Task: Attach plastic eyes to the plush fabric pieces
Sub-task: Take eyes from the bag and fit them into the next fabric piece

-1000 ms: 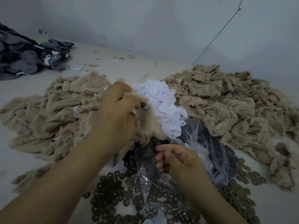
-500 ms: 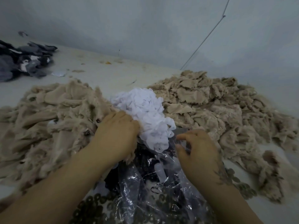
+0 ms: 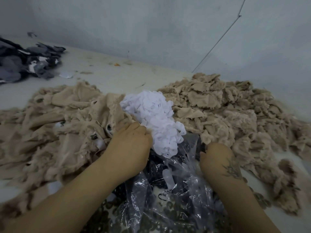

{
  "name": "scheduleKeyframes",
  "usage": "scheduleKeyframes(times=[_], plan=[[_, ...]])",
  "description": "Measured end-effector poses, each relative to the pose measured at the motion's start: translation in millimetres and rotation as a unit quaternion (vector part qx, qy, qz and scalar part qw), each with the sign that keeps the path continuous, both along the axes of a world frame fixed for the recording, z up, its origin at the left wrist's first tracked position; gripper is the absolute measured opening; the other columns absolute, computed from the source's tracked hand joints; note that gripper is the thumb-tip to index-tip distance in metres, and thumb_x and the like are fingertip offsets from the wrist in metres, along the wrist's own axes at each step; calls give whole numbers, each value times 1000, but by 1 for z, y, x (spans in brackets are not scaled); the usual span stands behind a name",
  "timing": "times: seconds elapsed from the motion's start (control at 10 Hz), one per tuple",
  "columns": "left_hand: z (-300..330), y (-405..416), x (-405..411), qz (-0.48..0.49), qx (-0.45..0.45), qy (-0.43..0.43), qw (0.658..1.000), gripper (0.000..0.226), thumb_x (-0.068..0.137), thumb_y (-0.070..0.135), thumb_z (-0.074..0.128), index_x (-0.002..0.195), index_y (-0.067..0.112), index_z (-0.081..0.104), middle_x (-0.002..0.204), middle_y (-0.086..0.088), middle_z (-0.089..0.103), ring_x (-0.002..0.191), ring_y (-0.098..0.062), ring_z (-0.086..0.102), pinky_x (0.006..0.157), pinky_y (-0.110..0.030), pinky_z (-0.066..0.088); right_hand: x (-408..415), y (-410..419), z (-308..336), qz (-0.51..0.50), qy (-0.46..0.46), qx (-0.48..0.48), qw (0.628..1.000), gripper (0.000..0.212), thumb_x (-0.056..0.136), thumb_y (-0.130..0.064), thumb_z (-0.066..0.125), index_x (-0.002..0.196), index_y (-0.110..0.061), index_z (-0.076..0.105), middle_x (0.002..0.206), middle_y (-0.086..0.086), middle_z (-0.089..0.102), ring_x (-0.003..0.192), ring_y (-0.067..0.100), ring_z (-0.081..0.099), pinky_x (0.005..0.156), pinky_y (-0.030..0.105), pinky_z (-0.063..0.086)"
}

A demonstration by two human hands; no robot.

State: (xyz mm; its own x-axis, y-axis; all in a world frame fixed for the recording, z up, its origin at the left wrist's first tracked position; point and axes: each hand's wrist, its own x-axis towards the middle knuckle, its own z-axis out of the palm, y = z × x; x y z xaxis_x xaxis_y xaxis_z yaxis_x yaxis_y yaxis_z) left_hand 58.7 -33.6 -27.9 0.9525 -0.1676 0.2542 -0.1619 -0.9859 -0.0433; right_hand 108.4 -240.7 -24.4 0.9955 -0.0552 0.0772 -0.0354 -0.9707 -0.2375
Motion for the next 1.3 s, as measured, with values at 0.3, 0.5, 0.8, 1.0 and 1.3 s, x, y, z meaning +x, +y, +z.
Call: scheduleKeyframes(times=[0.3,0.5,0.8,1.0,1.3], plan=[[-7,-10,-4,-95,-146,-69,982,43,83,20,69,123,13,54,110,-2,53,100,-20,52,76,-37,53,-42,14,4,174,-236,279,914,22,85,-14,75,89,-30,60,76,-20,59,76,-4,58,63,11,47],[-10,-26,-9,-158,-364,5,918,36,71,4,61,102,22,64,110,14,51,104,0,49,84,-15,43,-66,27,3,336,-187,294,875,20,82,-30,66,94,-39,52,94,-19,59,83,2,59,66,22,48],[-26,-18,-40,-49,-545,-51,835,29,77,-4,71,84,23,65,87,6,64,82,-9,63,69,-20,50,-58,22,-24,270,-66,188,942,50,70,-82,36,76,-36,52,82,-17,49,76,2,49,63,21,39],[-24,-12,-50,-45,-659,-12,750,27,79,-4,73,100,9,63,92,-12,66,86,-32,65,76,-56,54,-62,19,-15,224,12,317,921,77,79,-88,18,67,-31,67,51,-8,66,43,8,60,50,29,51],[-30,-20,-59,-70,-709,8,702,16,69,28,68,72,13,65,112,-6,61,114,-19,59,92,-39,50,-63,31,-13,45,351,760,545,41,90,-16,60,126,3,61,117,21,72,108,34,70,80,42,62]])
